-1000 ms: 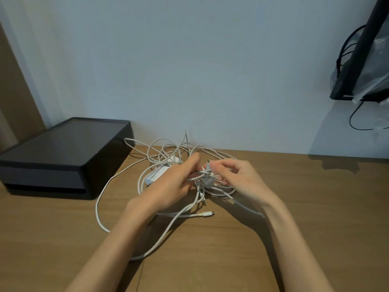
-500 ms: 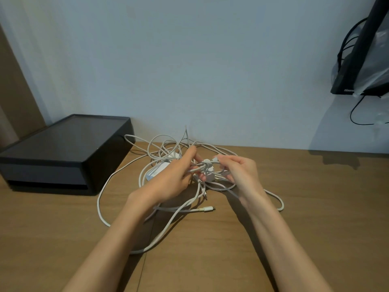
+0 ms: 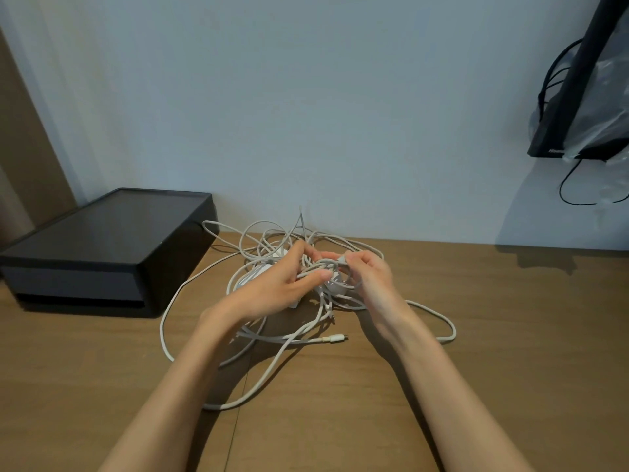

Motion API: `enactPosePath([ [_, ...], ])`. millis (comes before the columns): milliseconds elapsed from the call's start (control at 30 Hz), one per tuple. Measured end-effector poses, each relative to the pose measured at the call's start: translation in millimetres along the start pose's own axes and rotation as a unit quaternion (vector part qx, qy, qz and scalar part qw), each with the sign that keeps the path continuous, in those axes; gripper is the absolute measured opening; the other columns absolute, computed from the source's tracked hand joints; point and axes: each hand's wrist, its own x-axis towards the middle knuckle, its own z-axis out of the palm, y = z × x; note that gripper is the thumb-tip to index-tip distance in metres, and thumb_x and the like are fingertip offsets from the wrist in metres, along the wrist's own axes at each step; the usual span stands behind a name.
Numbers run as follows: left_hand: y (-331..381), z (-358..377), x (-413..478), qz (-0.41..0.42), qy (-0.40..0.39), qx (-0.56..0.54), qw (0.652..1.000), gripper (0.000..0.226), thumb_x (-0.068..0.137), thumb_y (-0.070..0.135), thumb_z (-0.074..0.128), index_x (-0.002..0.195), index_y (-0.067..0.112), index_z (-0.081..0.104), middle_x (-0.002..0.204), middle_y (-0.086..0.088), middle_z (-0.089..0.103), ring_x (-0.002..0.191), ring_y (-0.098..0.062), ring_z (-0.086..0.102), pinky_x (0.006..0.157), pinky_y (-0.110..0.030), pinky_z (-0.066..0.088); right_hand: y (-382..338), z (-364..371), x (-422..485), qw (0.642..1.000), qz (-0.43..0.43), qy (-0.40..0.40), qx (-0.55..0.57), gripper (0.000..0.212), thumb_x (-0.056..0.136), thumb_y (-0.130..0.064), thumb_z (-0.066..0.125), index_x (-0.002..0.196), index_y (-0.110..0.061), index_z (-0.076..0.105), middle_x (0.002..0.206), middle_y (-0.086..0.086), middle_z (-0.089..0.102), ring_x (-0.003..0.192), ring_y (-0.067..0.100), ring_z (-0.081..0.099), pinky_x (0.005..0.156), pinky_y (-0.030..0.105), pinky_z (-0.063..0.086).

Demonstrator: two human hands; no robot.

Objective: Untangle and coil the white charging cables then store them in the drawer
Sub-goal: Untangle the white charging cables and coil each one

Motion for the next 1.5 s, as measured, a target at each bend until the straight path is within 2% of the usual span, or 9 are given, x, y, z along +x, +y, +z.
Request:
enactPosePath([
  [200,-5.2,-2.3,1.1,-0.01,0.009,0.011,1.0,0.019,0.1,0.034,0.034,0.107,0.017,0.042,0.071,-0.003,0.04,0.055,-0.008,0.033,0.054,-0.025,0.032,-0.1,5.5,0.7,0.999,-0.006,0.039,0.027,0.024,0.1,-0.017,0.043,0.107,0.0,0.059,0.094,-0.004,0.075,0.097,0.011,0.066,0.092,0.038,0.05],
  [433,-6.8,-0.8,2.5,-0.014,0.05,-0.01,0.999,0.018,0.101,0.024,0.035,0.1,0.009,0.043,0.071,0.002,0.045,0.053,-0.001,0.037,0.054,-0.015,0.035,-0.5,3.7,2.7,0.999,-0.047,0.001,-0.016,0.018,0.103,-0.019,0.036,0.095,-0.01,0.05,0.107,-0.01,0.07,0.108,0.01,0.063,0.099,0.036,0.046],
  [567,-1.1,3.0,3.8,-0.01,0.069,-0.054,0.996,0.023,0.102,0.021,0.036,0.103,-0.001,0.042,0.07,0.002,0.045,0.052,0.001,0.037,0.052,-0.011,0.034,-1.7,4.5,3.0,0.996,-0.075,0.015,-0.037,0.018,0.102,-0.016,0.034,0.086,-0.016,0.043,0.093,-0.01,0.065,0.098,0.012,0.062,0.083,0.028,0.046],
  [700,7.7,5.9,2.4,0.001,0.079,-0.07,0.994,0.021,0.101,0.023,0.038,0.1,0.003,0.043,0.068,0.005,0.046,0.051,0.002,0.037,0.051,-0.011,0.034,-11.0,0.6,-3.2,0.991,-0.134,0.003,0.006,0.019,0.102,-0.012,0.033,0.096,-0.012,0.051,0.088,-0.005,0.069,0.082,0.005,0.067,0.067,0.016,0.049],
  [833,22.5,0.5,1.0,0.014,0.086,-0.116,0.989,0.017,0.101,0.025,0.038,0.093,0.011,0.043,0.06,0.011,0.047,0.05,-0.002,0.035,0.05,-0.017,0.029,-32.1,-15.0,-12.5,0.983,-0.172,-0.047,-0.045,0.014,0.097,-0.027,0.049,0.108,-0.022,0.057,0.105,-0.003,0.068,0.095,0.013,0.067,0.077,0.021,0.051],
  [1067,51.1,-4.6,6.1,0.023,0.046,-0.203,0.978,0.017,0.101,0.026,0.036,0.094,0.011,0.038,0.06,0.006,0.032,0.049,-0.006,0.026,0.045,-0.013,0.027,-48.6,-37.8,-31.3,0.972,-0.162,-0.13,-0.113,0.068,0.08,-0.008,0.074,0.126,-0.04,0.036,0.116,0.0,0.058,0.106,0.015,0.062,0.074,0.02,0.054],
  [1167,52.6,-0.2,11.4,0.015,0.037,-0.19,0.981,0.018,0.101,0.027,0.037,0.092,0.011,0.039,0.063,0.002,0.033,0.049,-0.005,0.028,0.045,-0.011,0.028,-45.7,-50.7,-32.4,0.971,-0.153,-0.124,-0.133,0.057,0.085,-0.014,0.07,0.127,-0.038,0.039,0.12,0.008,0.06,0.109,0.023,0.061,0.091,0.036,0.051],
  [1300,47.2,12.0,27.5,0.001,0.032,-0.078,0.996,0.02,0.099,0.029,0.044,0.094,0.01,0.046,0.066,0.002,0.052,0.052,-0.006,0.043,0.049,-0.014,0.033,-43.3,-79.4,-29.3,0.963,-0.187,-0.088,-0.171,0.031,0.091,-0.009,0.06,0.12,-0.019,0.053,0.116,0.001,0.065,0.104,0.006,0.06,0.083,0.015,0.045],
  [1500,38.7,48.9,72.2,0.001,0.018,-0.005,1.0,0.012,0.094,0.022,0.056,0.104,0.015,0.057,0.076,0.004,0.06,0.064,-0.006,0.056,0.057,-0.014,0.043,-27.5,-128.2,-19.2,0.938,-0.201,-0.012,-0.283,0.027,0.089,-0.012,0.062,0.114,-0.021,0.062,0.111,-0.011,0.066,0.105,0.001,0.058,0.091,0.023,0.042],
])
